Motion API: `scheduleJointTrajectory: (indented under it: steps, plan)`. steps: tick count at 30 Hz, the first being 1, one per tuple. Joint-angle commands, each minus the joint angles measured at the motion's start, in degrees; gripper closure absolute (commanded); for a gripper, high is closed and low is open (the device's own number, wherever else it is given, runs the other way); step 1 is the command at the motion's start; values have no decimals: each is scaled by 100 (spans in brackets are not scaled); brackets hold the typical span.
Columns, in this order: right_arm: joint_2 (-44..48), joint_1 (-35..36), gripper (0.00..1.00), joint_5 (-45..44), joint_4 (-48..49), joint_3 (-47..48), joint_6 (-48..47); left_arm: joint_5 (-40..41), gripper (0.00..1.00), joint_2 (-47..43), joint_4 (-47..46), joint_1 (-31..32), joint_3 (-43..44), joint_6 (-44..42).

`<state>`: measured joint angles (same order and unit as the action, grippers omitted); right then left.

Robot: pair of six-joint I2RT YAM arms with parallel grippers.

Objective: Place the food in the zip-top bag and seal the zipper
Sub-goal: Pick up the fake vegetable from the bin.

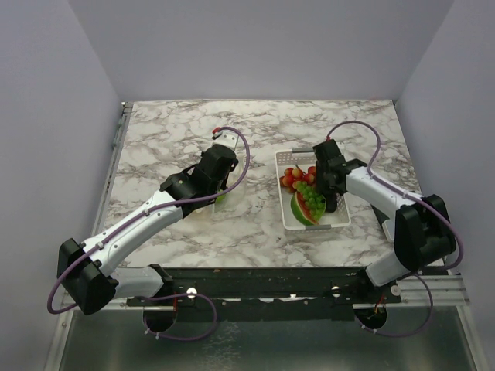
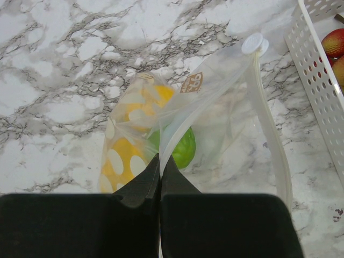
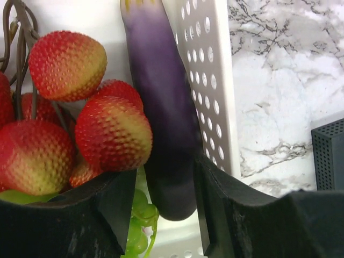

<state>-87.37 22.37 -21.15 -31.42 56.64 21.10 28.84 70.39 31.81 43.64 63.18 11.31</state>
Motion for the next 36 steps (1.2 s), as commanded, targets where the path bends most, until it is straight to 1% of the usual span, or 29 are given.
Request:
scheduleJointTrajectory:
  steps: [1,4,9,20,27,29,33,36]
  plan:
    - [-291,-33,46,-216,150,316,5,-124,100,-158,-79,28,-64,2]
    - [-388,-31,44,-324,144,397,-13,-124,100,-153,-79,25,-65,-2]
    - [-539,-32,37,-349,198,435,-32,-125,100,-139,-79,24,-64,-7]
    - [-898,-32,37,-212,463,180,-26,-125,100,-114,-79,22,-69,-17]
    - [-1130,-36,36,-276,496,130,0,-126,100,-118,-79,22,-69,-19]
    - [-1120,-37,39,-270,496,134,3,-124,100,-114,-79,26,-69,-22]
    - [-997,-31,48,-260,461,136,8,-127,100,-111,-79,25,-69,-18]
    - [-867,-38,57,-294,358,184,16,-128,100,-104,-79,23,-69,-19]
